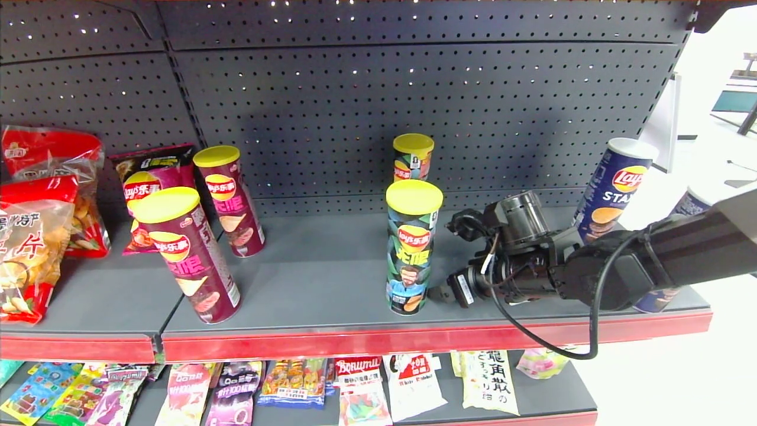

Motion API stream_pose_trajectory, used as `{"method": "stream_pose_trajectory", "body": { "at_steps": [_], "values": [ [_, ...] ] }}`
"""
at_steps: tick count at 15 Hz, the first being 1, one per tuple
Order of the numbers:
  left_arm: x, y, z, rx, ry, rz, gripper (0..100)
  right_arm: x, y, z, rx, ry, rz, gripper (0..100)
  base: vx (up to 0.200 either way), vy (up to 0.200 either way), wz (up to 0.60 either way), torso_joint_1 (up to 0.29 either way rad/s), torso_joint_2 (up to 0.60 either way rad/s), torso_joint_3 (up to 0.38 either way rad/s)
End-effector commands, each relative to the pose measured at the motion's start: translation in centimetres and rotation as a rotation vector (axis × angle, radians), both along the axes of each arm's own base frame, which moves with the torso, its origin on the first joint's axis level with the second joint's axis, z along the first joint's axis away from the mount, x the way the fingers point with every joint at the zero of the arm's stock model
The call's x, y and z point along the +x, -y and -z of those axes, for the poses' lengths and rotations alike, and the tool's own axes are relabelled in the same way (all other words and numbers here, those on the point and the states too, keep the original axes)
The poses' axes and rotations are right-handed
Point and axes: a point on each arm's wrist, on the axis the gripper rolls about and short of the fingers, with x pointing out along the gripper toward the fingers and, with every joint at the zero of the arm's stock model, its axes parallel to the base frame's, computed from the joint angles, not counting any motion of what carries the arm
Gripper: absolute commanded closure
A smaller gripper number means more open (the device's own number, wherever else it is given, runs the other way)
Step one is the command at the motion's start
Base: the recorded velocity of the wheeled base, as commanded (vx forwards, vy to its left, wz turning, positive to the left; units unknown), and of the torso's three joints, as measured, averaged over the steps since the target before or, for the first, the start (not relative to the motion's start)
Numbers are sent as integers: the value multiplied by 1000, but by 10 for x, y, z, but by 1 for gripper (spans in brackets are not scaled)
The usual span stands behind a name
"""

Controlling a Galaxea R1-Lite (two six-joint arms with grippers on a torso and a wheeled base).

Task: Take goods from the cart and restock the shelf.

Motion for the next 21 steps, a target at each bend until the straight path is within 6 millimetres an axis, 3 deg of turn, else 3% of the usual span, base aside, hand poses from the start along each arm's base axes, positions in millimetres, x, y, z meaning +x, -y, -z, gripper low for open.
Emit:
{"method": "stream_pose_trajectory", "body": {
  "at_steps": [1, 5, 9, 10, 12, 14, 15, 16, 18, 19, 20, 21],
  "values": [
    [0, 0, 0, 0, -2, 0, 0, 0, 0, 1, -2, -2, -2, 0, 0, 0, 0, 0, 0, 0],
    [0, 0, 0, 0, -2, 0, 0, -2, 4, 0, -4, -3, 10, 0, 0, 0, 0, 0, 0, 0],
    [0, 0, 0, -1, -2, 0, 0, -24, 24, -33, 31, 60, 30, 0, 0, 0, 0, 0, 0, 0],
    [0, 0, 0, -3, -2, 1, 0, -45, 33, -57, 56, 120, 27, 0, 0, 0, 0, 0, 0, 0],
    [0, 0, 0, -3, -2, 3, 0, -78, 47, -77, 74, 184, 37, 0, 0, 0, 0, 0, 0, 0],
    [0, 0, 0, -3, -2, 7, 0, -124, 70, -102, 123, 286, 37, 0, 0, 0, 0, 0, 0, 0],
    [0, 0, 0, -4, -2, 9, 0, -136, 76, -109, 141, 321, 38, 0, 0, 0, 0, 0, 0, 0],
    [0, 0, 0, -4, -2, 9, 0, -168, 93, -130, 193, 434, 39, 0, 0, 0, 0, 0, 0, 0],
    [0, 0, 0, -4, -2, 9, 0, -202, 119, -151, 235, 585, 139, 0, 0, 0, 0, 0, 0, 0],
    [0, 0, 0, -2, -2, 9, 0, -228, 144, -157, 249, 688, 261, 0, 0, 0, 0, 0, 0, 0],
    [0, 0, 0, -2, -2, 9, 0, -240, 154, -153, 242, 722, 314, 0, 0, 0, 0, 0, 0, 0],
    [0, 0, 0, -4, -2, 9, 0, -269, 170, -129, 200, 772, 399, 0, 0, 0, 0, 0, 0, 0]
  ]
}}
